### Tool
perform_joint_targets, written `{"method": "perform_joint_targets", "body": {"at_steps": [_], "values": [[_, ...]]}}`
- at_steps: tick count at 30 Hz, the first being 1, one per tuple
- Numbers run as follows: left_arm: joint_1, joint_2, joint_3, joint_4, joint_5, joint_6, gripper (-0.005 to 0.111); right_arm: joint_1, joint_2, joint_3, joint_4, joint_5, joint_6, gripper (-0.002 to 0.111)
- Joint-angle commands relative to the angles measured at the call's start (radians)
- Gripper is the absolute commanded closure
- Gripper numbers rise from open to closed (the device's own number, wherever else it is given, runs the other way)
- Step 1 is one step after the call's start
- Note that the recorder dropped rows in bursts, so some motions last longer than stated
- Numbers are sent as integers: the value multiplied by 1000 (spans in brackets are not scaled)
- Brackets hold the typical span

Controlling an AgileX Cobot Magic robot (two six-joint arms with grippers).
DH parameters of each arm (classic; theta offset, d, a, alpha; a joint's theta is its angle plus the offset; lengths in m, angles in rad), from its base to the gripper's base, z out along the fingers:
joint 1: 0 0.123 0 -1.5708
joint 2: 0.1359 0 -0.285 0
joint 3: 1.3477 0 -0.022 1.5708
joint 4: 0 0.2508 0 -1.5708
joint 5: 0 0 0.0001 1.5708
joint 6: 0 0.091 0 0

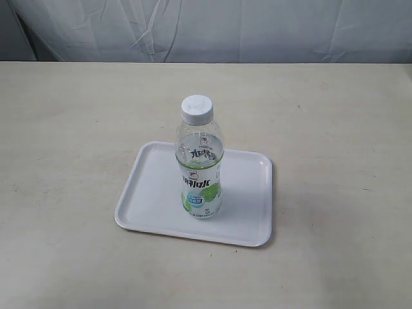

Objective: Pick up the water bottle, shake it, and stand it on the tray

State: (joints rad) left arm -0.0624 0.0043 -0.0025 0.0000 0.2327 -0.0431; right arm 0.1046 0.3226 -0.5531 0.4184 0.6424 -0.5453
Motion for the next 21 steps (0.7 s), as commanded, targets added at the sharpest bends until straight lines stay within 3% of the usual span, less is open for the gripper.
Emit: {"method": "perform_joint_targets", "body": {"at_steps": [1, 8, 13, 21], "values": [[1, -4, 3, 0, -1, 0, 106, -19, -20, 66, -94, -61, 87, 109], [1, -4, 3, 0, -1, 0, 106, -50, -116, 205, -374, -101, 555, 109], [1, -4, 3, 0, -1, 0, 106, -69, -197, 305, -393, -207, 573, 109], [1, -4, 3, 0, -1, 0, 106, -93, -294, 390, -391, -205, 571, 109]]}}
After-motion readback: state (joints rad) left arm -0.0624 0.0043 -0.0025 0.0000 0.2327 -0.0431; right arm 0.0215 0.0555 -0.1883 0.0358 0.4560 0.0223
